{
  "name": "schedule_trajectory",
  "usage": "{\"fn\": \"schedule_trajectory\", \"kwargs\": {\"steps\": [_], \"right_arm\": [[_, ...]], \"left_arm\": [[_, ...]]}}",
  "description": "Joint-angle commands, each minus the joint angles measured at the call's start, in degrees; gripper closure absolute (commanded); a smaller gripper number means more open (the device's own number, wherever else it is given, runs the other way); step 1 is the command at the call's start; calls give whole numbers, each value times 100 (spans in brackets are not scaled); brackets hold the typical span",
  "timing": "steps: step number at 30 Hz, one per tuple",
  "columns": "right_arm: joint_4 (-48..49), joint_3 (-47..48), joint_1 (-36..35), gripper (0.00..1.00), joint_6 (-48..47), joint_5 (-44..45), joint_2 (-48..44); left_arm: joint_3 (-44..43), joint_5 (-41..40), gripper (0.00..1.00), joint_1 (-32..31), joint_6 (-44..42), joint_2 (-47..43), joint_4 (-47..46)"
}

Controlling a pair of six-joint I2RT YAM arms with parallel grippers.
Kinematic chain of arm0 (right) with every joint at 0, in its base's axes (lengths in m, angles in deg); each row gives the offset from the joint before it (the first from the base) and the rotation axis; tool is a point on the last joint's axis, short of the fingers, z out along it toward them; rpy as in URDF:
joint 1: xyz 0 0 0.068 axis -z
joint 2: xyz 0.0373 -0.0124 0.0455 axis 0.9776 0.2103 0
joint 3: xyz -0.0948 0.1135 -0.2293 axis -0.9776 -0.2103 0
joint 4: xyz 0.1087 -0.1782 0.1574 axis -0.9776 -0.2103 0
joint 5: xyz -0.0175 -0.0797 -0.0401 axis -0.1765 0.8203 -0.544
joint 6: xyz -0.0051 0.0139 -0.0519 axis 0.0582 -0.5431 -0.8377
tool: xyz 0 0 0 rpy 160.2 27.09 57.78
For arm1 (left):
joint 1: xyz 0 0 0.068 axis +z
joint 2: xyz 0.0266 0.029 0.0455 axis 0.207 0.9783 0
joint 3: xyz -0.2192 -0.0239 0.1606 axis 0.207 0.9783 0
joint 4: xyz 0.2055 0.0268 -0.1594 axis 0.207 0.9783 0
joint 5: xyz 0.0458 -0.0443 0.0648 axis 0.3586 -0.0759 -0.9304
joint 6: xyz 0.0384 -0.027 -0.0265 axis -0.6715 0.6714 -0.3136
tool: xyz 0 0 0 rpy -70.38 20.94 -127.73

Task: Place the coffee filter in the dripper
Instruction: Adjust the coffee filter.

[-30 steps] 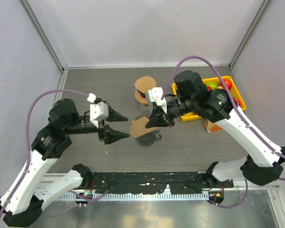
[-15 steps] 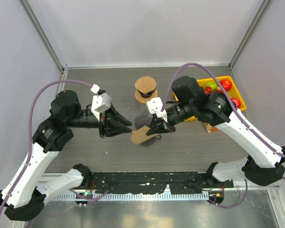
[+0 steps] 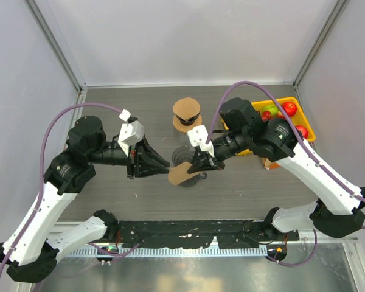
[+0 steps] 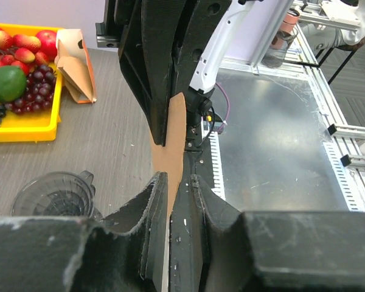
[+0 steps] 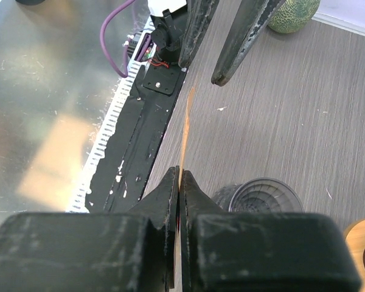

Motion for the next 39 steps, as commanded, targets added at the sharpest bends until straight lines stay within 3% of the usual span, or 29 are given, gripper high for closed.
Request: {"fn": "schedule_trajectory", "kwargs": {"steps": [1, 8, 11, 32, 39], "right_arm": [[64, 83, -61, 95, -62, -30, -36], [64, 127, -79, 95, -107, -39, 8], [64, 127, -88, 95, -168, -56, 8], [125, 250, -123, 95, -19, 14, 157], [301, 163, -27, 95, 393, 14, 131]], "left_arm": [[-18, 213, 77, 7, 91, 43, -132], [-18, 266, 97, -2, 143, 96, -194], [-1, 240, 100, -2, 143, 122, -176], [87, 91, 100, -46, -50, 123, -124], [219, -367, 91, -55, -164, -18, -106]]}}
